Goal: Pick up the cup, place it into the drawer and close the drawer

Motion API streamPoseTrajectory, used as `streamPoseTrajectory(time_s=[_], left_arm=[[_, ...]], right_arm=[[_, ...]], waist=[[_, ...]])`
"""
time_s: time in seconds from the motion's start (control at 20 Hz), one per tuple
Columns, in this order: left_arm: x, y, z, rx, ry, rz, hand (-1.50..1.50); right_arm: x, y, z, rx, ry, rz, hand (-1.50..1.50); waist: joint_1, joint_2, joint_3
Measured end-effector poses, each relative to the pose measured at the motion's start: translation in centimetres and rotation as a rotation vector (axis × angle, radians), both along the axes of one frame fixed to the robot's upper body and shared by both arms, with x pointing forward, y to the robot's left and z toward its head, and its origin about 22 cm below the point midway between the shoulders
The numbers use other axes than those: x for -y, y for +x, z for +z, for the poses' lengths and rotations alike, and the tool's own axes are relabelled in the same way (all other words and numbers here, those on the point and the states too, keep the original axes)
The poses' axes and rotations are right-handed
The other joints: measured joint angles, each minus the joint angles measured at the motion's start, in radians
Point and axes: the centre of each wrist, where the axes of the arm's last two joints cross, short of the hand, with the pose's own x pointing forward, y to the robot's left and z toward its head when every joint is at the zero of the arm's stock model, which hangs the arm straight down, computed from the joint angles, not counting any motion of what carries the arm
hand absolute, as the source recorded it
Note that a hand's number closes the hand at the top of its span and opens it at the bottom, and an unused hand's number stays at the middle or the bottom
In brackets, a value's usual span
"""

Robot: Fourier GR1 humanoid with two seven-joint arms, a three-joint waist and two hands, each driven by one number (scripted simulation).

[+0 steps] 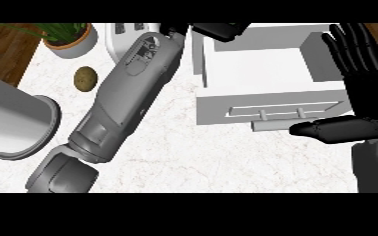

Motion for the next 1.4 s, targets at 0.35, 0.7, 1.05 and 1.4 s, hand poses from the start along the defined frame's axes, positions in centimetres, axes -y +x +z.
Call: streamPoseTrajectory(time_s=[0.35, 0.7, 1.05, 1.4], left_arm=[[1.0, 0.5, -1.5, -0.116, 0.134, 0.021, 1.50], [0.7, 0.4, -4.0, -0.212, 0.258, -0.023, -1.50], [0.3, 0.0, -5.4, -0.219, 0.197, -0.046, -1.50], [0.5, -0.3, -5.0, -0.148, 0.002, -0.090, -1.50]], right_arm=[[-0.5, 0.6, 0.5, 0.013, 0.000, 0.044, -1.50], [-1.4, 1.1, 0.6, 0.027, -0.006, 0.093, -1.50], [-3.1, 1.9, 1.4, 0.036, 0.004, 0.211, -1.50], [-6.0, 1.9, 1.3, 0.004, -0.023, 0.517, 1.50]], waist=[[-0.048, 0.013, 0.001], [-0.101, 0.028, 0.001], [-0.141, 0.040, 0.000], [-0.149, 0.040, -0.001]])
